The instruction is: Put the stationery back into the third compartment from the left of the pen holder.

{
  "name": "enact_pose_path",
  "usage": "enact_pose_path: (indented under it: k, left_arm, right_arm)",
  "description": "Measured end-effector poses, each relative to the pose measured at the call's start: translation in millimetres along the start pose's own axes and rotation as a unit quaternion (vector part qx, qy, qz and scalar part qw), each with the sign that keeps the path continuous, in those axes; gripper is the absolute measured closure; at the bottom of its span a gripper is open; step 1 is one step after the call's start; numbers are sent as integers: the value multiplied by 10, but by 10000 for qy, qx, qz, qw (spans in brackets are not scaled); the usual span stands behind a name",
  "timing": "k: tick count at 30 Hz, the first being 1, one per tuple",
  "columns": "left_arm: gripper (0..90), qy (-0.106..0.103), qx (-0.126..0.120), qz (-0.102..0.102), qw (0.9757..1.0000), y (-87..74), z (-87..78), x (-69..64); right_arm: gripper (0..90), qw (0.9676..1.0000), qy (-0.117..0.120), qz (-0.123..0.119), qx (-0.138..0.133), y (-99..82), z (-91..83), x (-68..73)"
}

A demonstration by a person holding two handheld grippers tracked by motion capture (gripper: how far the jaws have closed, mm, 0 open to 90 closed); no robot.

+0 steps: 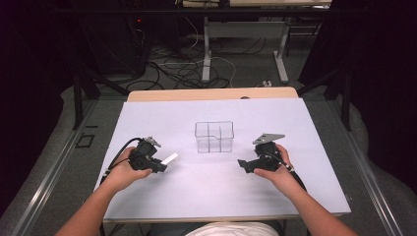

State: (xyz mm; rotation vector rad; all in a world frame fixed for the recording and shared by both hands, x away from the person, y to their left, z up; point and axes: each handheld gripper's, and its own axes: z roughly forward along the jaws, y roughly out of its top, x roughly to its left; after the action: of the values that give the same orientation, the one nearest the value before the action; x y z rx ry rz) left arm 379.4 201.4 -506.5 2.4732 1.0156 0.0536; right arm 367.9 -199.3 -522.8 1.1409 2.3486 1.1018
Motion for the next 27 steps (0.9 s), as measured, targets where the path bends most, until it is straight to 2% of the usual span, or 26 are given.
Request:
enact_pose_path:
  k: [7, 8, 13, 16, 19, 23, 27]
  left_arm:
    - [671, -212, -70, -368, 9991, 69, -5, -70]
    - [671, -228, -112, -548, 9982, 77, -4, -100]
    - [671, -329, -241, -692, 9968, 142, 1, -158]
    - [671, -342, -352, -709, 9963, 189, 3, -198]
    - [671, -478, -431, -657, 9958, 243, 11, -239]
    - [671, -600, -475, -622, 9951, 308, 62, -323]
    - [671, -698, -477, -546, 9949, 369, 111, -400]
  right_arm:
    - [29, 9996, -34, -243, 107, 12, -3, 58]
    - [28, 9993, -51, -317, 169, 17, -7, 68]
    - [39, 9981, -126, -584, 177, 34, -2, 142]
    - [77, 9953, -258, -927, 115, 52, -7, 182]
    - [129, 9928, -328, -1151, 105, 72, -19, 235]
    - [155, 9858, -408, -1629, 55, 94, -32, 305]
    - [180, 9755, -527, -2137, -57, 107, -38, 385]
